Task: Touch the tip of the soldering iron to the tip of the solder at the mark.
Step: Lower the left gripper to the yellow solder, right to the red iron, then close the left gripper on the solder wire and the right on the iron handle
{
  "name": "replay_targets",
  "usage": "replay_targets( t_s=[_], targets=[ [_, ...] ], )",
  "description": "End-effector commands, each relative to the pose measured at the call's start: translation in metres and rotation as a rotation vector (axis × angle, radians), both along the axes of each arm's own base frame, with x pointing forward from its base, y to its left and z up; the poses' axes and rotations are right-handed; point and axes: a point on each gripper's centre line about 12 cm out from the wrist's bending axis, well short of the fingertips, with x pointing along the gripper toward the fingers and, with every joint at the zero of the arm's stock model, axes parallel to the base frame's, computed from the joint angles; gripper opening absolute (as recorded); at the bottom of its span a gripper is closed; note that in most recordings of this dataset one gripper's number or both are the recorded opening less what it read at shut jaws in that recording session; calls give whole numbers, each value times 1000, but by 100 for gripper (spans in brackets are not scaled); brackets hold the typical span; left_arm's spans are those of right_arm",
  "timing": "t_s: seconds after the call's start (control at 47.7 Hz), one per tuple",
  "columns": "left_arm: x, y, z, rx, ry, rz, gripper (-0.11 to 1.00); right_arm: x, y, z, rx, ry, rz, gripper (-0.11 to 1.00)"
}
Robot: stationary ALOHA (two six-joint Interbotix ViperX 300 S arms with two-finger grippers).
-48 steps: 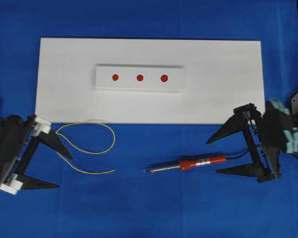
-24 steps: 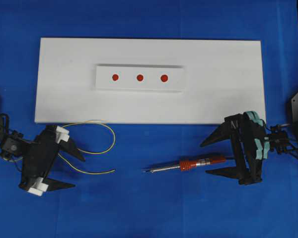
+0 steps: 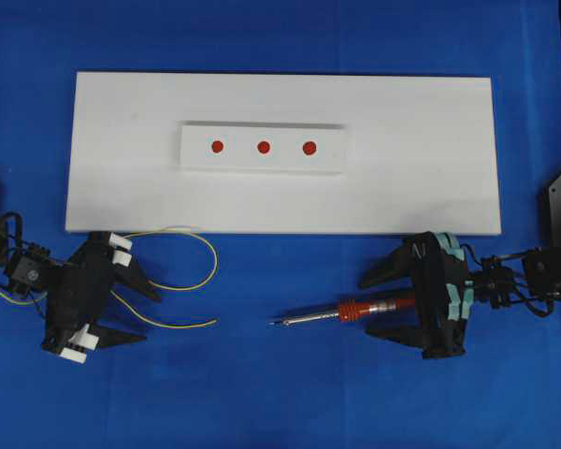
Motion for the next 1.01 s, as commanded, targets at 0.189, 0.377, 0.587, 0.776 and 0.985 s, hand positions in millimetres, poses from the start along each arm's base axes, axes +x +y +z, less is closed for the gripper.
replay_targets(
  t_s=[0.189, 0.377, 0.587, 0.776, 0.985],
  targets=[
    [3, 2, 3, -2, -7, 11, 29, 2, -2, 2, -20, -15, -14, 38],
    [4, 2, 2, 4, 8, 13, 3, 3, -1, 3, -35, -23, -4, 6],
    [7, 1, 3, 6, 13, 13, 3, 5, 0, 4, -33, -26, -3, 6],
    [11, -1, 12, 3, 12, 15, 3, 8, 2, 13, -16, -43, -2, 6],
    [17, -4, 42, 14, 37, 11, 3, 8, 5, 46, 16, -45, 20, 6]
  ],
)
